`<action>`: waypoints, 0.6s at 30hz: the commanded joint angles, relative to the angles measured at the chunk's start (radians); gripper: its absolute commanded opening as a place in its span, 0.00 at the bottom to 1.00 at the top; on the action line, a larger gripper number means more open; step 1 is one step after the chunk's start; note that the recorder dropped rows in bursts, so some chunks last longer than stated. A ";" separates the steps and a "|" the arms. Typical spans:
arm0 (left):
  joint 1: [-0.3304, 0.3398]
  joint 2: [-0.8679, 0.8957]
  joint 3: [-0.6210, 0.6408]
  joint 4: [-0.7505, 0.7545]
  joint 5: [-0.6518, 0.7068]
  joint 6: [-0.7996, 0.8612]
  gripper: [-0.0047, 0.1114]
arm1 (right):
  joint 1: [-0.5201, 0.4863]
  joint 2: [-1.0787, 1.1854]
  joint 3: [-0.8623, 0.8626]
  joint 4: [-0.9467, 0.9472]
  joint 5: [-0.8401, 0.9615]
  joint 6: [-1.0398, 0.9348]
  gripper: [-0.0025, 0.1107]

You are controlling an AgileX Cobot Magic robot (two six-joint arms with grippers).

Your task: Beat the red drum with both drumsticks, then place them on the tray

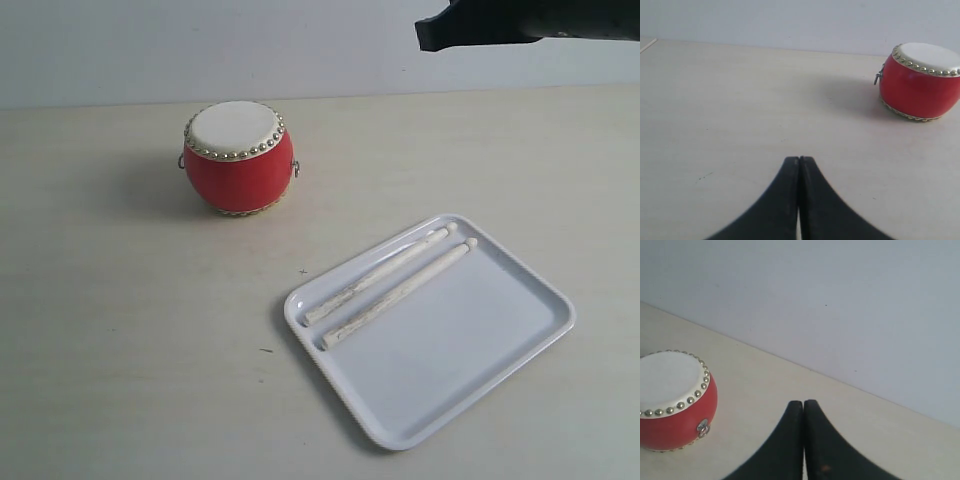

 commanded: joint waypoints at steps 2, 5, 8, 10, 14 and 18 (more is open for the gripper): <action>0.001 -0.005 0.000 -0.009 -0.010 -0.009 0.05 | -0.003 -0.088 -0.008 -0.003 -0.010 -0.001 0.02; 0.001 -0.005 0.000 -0.009 -0.010 -0.009 0.05 | -0.003 -0.148 -0.008 -0.005 -0.010 -0.001 0.02; 0.001 -0.005 0.000 -0.009 -0.010 -0.009 0.05 | -0.003 -0.215 -0.008 -0.005 -0.010 -0.001 0.02; 0.001 -0.005 0.000 -0.009 -0.010 -0.009 0.05 | -0.003 -0.261 -0.008 -0.005 0.002 0.000 0.02; 0.001 -0.005 0.000 -0.009 -0.010 -0.009 0.05 | -0.003 -0.388 0.029 -0.005 0.057 0.051 0.02; 0.001 -0.005 0.000 -0.009 -0.010 -0.009 0.05 | -0.003 -0.579 0.162 -0.005 0.057 0.051 0.02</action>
